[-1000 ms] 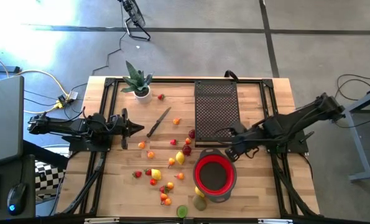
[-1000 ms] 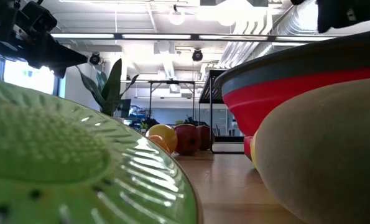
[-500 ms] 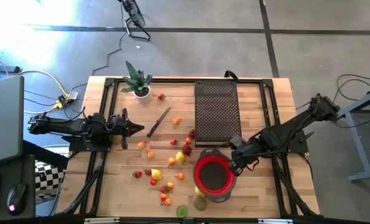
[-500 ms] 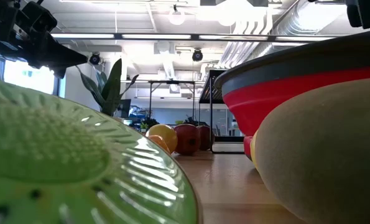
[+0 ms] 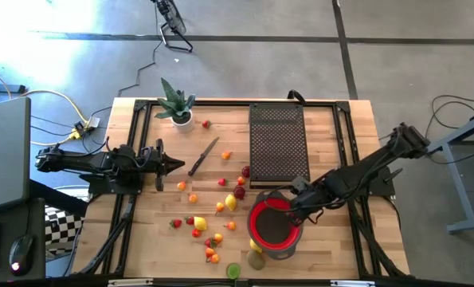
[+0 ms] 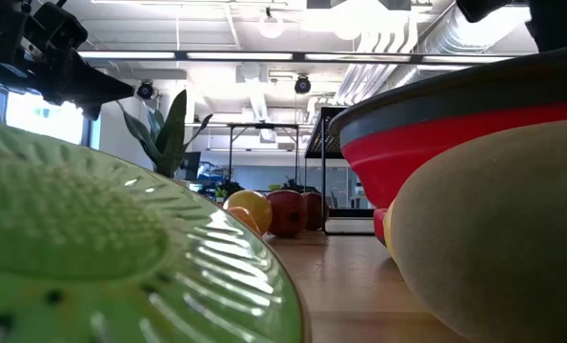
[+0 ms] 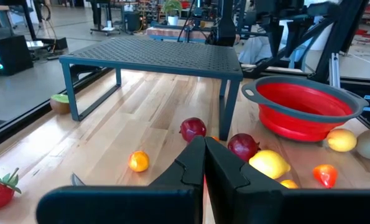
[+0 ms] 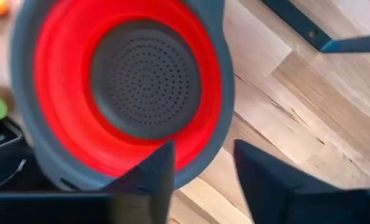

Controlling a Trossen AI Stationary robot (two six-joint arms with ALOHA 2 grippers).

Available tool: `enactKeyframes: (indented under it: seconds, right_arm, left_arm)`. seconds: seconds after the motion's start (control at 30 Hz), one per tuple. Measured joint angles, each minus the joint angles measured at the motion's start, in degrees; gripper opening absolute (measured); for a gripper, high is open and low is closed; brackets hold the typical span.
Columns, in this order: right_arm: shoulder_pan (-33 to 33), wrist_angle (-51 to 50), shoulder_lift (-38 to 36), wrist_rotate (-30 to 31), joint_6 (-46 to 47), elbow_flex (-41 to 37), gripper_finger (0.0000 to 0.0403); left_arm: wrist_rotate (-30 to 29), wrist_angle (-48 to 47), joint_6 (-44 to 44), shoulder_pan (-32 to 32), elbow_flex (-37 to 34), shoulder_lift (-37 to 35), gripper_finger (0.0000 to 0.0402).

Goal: Pick & Place Fruit
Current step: Put the red strainer bowl on the shelf

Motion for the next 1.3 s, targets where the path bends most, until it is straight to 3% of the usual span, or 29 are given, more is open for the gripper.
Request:
enactKeyframes:
  seconds: [0.13, 0.27, 0.57, 0.93, 1.3]
  right_arm:
    - [0.02, -0.11, 1.18, -1.92, 1.41, 0.0, 0.023]
    - [0.57, -0.91, 1.49, -1.06, 3.79, 0.0, 0.026]
    - [2.45, -0.34, 1.47, 1.97, 7.95, -0.44, 0.0247]
    - [7.16, 9.32, 1.43, 4.21, 17.53, -8.27, 0.0242]
    - [8.39, 16.1, 1.43, 7.07, 19.51, -13.11, 0.0242]
  left_arm:
    - [0.0, -0.01, 0.0, 0.01, -0.01, -0.02, 0.0006]
    - [0.0, -0.01, -0.13, 0.01, -0.01, -0.01, 0.0006]
    - [0.0, -0.04, -0.17, 0.0, 0.01, -0.01, 0.0006]
    - [0.0, -0.04, -0.17, -0.01, 0.01, -0.02, 0.0006]
    - [0.0, -0.05, -0.17, 0.0, -0.01, 0.0, 0.0006]
